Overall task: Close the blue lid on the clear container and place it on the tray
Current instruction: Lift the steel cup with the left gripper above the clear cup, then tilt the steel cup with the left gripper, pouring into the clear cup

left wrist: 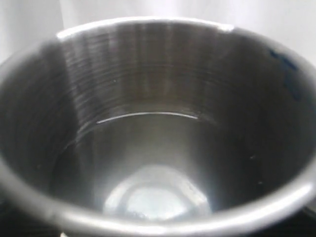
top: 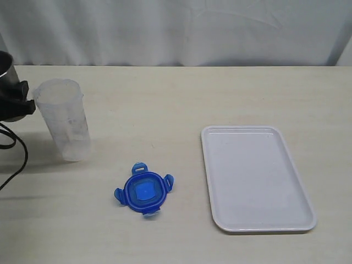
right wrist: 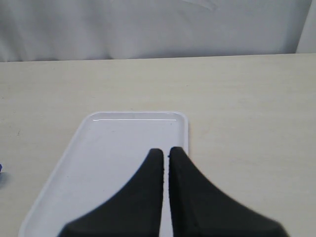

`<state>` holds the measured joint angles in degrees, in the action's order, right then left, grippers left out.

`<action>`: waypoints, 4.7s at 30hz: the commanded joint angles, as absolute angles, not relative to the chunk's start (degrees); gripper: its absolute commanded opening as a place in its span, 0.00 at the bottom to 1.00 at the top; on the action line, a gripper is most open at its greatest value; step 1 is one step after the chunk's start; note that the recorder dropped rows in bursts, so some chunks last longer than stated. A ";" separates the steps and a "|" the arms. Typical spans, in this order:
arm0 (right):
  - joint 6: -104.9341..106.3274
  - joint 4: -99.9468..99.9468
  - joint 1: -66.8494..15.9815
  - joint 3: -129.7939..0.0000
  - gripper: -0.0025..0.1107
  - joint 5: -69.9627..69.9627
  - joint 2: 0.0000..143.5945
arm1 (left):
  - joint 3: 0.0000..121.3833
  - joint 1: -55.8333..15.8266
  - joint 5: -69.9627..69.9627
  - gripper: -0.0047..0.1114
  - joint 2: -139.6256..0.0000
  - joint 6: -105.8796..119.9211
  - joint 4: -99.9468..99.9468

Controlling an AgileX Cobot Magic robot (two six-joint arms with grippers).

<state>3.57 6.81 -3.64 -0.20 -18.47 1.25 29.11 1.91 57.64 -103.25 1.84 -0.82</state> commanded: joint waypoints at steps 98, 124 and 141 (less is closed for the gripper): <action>3.48 6.78 -3.87 0.00 0.06 -18.26 1.28 | 38.75 6.65 52.35 0.04 -98.82 34.54 -23.39; 3.48 6.78 -3.87 0.00 0.06 -18.26 1.28 | 38.75 6.65 51.91 0.04 -98.82 42.39 -23.39; 3.48 6.78 -3.87 0.00 0.06 -18.26 1.28 | 38.75 6.65 51.25 0.04 -98.82 45.19 -23.39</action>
